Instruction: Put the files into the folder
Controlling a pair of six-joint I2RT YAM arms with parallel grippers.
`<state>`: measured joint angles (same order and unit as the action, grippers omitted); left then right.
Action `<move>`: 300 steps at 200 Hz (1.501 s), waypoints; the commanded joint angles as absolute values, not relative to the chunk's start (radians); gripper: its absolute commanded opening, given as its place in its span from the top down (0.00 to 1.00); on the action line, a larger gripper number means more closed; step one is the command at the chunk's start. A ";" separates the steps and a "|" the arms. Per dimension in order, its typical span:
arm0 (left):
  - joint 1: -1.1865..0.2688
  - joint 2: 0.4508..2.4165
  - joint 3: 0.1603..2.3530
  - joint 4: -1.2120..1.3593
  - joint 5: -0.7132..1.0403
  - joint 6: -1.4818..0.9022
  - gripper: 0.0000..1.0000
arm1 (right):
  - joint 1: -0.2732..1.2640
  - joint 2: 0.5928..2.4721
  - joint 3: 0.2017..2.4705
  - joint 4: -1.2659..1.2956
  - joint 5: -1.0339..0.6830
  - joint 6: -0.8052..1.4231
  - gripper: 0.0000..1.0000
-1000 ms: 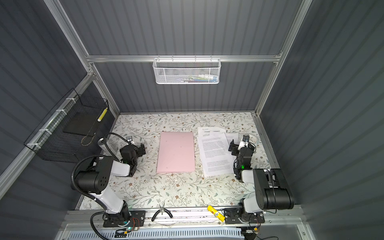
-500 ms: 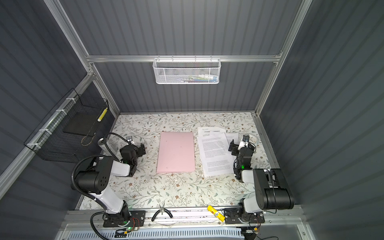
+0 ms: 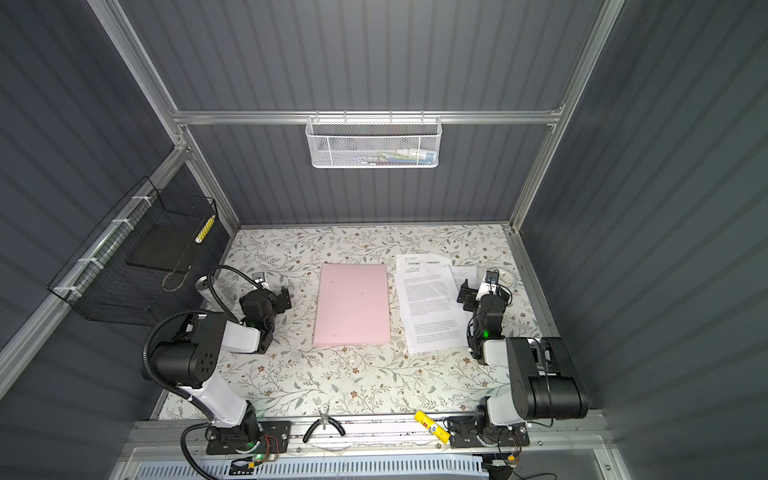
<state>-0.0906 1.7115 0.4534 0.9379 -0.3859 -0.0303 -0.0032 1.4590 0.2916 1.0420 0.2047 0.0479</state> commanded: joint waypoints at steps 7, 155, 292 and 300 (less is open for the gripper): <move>-0.092 1.716 0.451 0.954 -0.394 -0.039 0.00 | -0.019 1.465 0.309 1.019 0.167 0.059 0.01; -0.175 1.600 1.076 -0.127 -0.229 -0.229 0.00 | 0.206 1.277 0.894 -0.089 0.196 0.387 0.01; -0.254 1.660 0.892 -0.015 0.175 -0.450 0.03 | 0.346 1.770 1.104 -0.118 -0.567 0.605 0.30; -0.255 1.665 0.891 -0.010 0.183 -0.454 0.03 | 0.352 1.794 1.117 -0.119 -0.575 0.610 0.33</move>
